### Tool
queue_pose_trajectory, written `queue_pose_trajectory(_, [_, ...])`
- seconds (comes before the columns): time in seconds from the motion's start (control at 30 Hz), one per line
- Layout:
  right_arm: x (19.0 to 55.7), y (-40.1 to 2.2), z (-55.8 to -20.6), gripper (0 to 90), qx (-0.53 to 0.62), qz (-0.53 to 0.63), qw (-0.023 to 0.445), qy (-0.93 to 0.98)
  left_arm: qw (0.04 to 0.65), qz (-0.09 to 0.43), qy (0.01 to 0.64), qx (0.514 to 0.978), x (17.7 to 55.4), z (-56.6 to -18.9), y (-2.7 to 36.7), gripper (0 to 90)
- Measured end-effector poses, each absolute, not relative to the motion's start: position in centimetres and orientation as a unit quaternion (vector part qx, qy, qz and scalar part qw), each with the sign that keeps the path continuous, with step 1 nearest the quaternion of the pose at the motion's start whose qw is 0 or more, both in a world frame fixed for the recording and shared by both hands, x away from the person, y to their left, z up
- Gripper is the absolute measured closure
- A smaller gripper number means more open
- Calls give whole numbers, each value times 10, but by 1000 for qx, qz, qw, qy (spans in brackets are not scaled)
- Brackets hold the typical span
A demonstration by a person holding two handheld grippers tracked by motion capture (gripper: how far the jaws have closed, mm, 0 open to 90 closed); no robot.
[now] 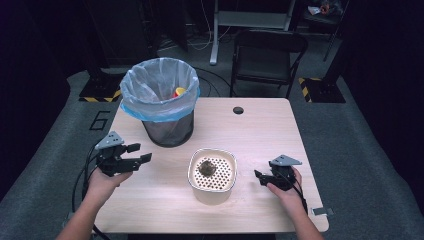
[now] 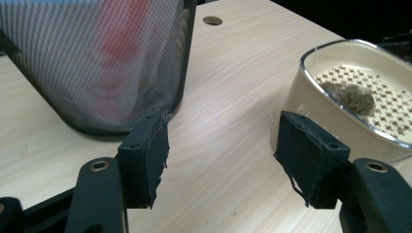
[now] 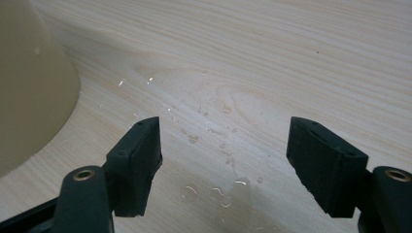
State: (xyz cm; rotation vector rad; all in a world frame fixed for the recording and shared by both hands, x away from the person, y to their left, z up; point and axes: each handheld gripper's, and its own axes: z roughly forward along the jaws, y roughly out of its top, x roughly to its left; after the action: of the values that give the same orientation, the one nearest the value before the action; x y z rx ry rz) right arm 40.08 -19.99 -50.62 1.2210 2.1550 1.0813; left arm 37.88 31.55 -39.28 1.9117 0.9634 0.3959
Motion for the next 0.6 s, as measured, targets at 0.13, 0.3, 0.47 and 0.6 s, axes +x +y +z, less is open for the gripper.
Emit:
queue_pose_trajectory(0.13, [401, -200, -506, 282, 441, 390, 218, 778, 463, 159, 400, 775, 374, -413, 318, 361])
queue_pose_trajectory(0.3, [401, -199, -507, 282, 441, 388, 216, 780, 456, 160, 415, 770, 369, -439, 321, 361])
queue_pose_trajectory(0.47, [401, -199, -507, 281, 442, 388, 216, 779, 448, 153, 430, 769, 367, -463, 326, 360])
queue_pose_trajectory(0.6, [401, -199, -507, 281, 442, 388, 217, 779, 448, 144, 442, 763, 367, -478, 332, 360])
